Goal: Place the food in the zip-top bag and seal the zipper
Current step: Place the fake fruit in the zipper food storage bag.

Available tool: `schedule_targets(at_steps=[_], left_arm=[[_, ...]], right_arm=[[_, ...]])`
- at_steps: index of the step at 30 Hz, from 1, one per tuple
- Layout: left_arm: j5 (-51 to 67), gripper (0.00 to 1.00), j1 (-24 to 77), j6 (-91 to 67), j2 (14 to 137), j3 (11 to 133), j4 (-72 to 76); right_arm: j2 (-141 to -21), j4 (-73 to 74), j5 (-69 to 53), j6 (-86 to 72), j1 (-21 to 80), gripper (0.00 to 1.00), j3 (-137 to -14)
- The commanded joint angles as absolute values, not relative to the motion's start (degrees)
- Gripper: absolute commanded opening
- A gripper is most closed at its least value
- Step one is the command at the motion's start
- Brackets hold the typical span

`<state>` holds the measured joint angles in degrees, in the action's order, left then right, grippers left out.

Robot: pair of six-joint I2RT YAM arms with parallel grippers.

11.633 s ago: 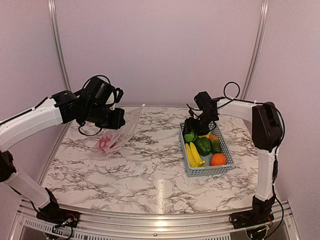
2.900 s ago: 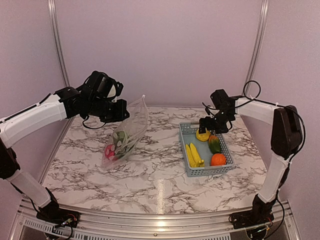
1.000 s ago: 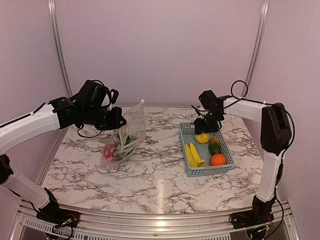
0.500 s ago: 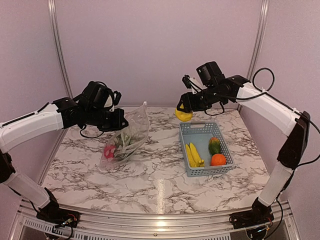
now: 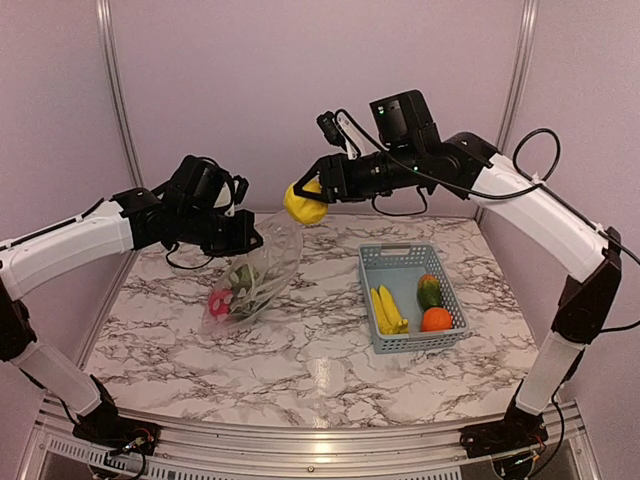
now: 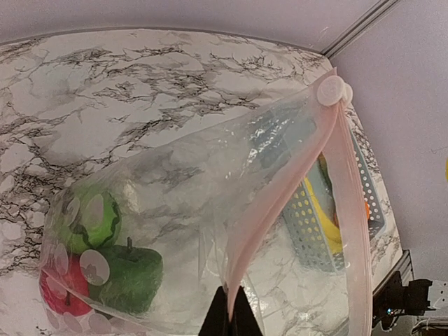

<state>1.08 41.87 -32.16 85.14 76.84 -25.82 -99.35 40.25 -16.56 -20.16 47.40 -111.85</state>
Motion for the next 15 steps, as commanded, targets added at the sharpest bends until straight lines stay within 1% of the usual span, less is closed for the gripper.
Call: schedule_targets(at_steps=[1,15], left_arm=[[1.5,0.00,41.5,-31.9,85.9,79.3,-27.2],[1.9,0.00,41.5,-33.1,85.0,79.2,-26.6]], right_arm=[[-102.0,36.8,-19.3,-20.4,50.3,0.54,-113.9],[-104.9,35.3,-19.7,-19.0,52.5,0.54,-111.7]])
